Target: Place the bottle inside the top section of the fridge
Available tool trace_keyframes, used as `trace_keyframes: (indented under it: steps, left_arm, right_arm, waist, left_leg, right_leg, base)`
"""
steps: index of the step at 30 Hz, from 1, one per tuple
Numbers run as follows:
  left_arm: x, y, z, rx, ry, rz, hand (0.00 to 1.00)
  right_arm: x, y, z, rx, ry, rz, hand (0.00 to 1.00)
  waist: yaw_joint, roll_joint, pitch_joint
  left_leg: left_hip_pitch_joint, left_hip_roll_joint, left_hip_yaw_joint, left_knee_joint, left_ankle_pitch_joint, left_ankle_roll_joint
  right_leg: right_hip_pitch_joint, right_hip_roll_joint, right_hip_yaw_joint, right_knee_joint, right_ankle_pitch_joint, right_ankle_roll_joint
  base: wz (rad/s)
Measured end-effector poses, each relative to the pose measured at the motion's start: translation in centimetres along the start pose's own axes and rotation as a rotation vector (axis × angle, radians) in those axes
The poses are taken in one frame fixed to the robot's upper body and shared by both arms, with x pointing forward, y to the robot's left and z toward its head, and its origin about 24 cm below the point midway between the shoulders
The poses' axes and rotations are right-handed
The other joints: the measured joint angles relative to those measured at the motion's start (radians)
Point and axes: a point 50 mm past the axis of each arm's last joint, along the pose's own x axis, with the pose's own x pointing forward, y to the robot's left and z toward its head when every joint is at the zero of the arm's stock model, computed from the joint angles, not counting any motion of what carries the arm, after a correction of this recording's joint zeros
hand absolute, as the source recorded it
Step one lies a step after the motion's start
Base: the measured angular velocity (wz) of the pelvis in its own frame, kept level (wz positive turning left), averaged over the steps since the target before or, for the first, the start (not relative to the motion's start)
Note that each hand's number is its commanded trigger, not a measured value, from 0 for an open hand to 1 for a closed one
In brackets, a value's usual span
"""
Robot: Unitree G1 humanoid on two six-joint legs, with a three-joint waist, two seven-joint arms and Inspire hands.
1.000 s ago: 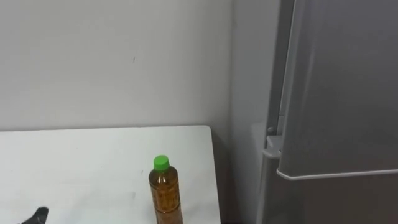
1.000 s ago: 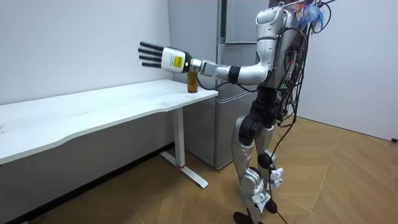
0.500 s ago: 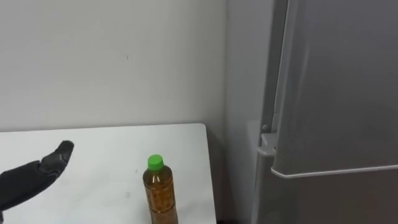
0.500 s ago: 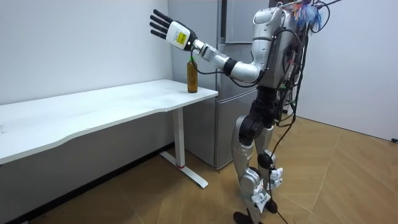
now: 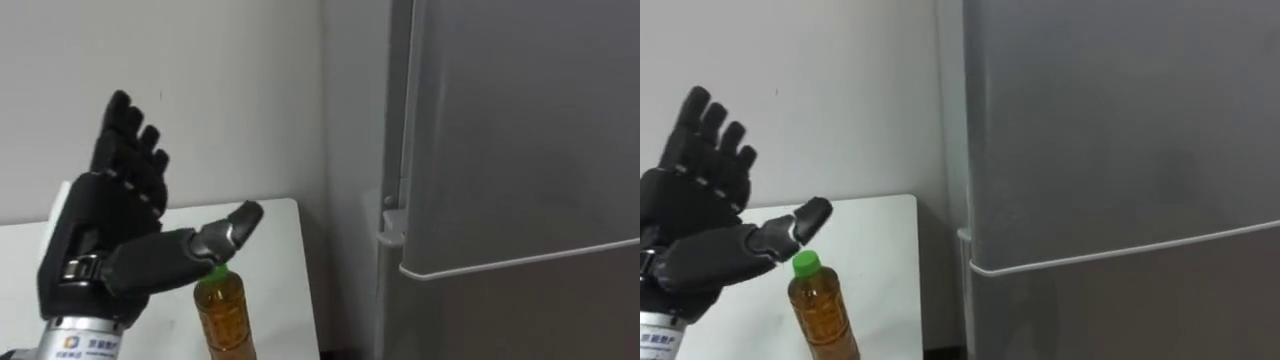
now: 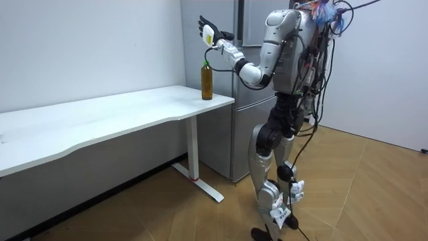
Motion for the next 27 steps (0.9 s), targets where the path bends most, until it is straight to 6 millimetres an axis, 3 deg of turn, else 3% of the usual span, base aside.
trace_keyframes:
  steps: [7, 15, 21, 27]
  left_arm:
    - [0.3, -1.2, 0.3, -0.031, -0.011, -0.112, 0.0]
    - [1.4, -3.2, 1.7, -0.09, -0.091, -0.241, 0.0]
    - [1.2, -5.2, 1.2, -0.11, -0.069, -0.354, 0.0]
    - [1.0, -6.4, 0.8, -0.001, -0.05, -0.459, 0.0]
  right_arm:
    - [0.1, 0.1, 0.3, -0.002, -0.007, 0.002, 0.0]
    - [0.1, 0.2, 0.6, -0.015, -0.008, 0.017, 0.0]
    - [0.3, 0.1, 0.7, -0.012, 0.007, 0.011, 0.0]
    - [0.4, 0.2, 1.0, -0.008, 0.021, 0.011, 0.0]
  waist:
    - [-0.014, 0.012, -0.0067]
    - [-0.031, 0.015, -0.0057]
    - [-0.043, 0.017, -0.0054]
    - [-0.059, 0.024, -0.0045]
  left_leg:
    - [-0.002, 0.0, -0.006, -0.001, 0.0, 0.0]
    - [-0.002, 0.0, -0.005, -0.001, 0.0, 0.0]
    - [-0.001, 0.0, -0.003, 0.001, 0.0, 0.0]
    - [0.001, 0.0, -0.002, 0.001, 0.0, 0.0]
  right_leg:
    - [0.002, 0.001, 0.002, 0.001, 0.0, 0.0]
    - [-0.003, 0.0, -0.001, 0.002, 0.001, 0.0]
    - [-0.003, 0.0, 0.0, 0.004, 0.001, 0.0]
    - [0.001, 0.0, 0.002, 0.0, 0.001, 0.0]
  base:
    - [-0.02]
    - [0.01]
    - [0.0]
    - [0.01]
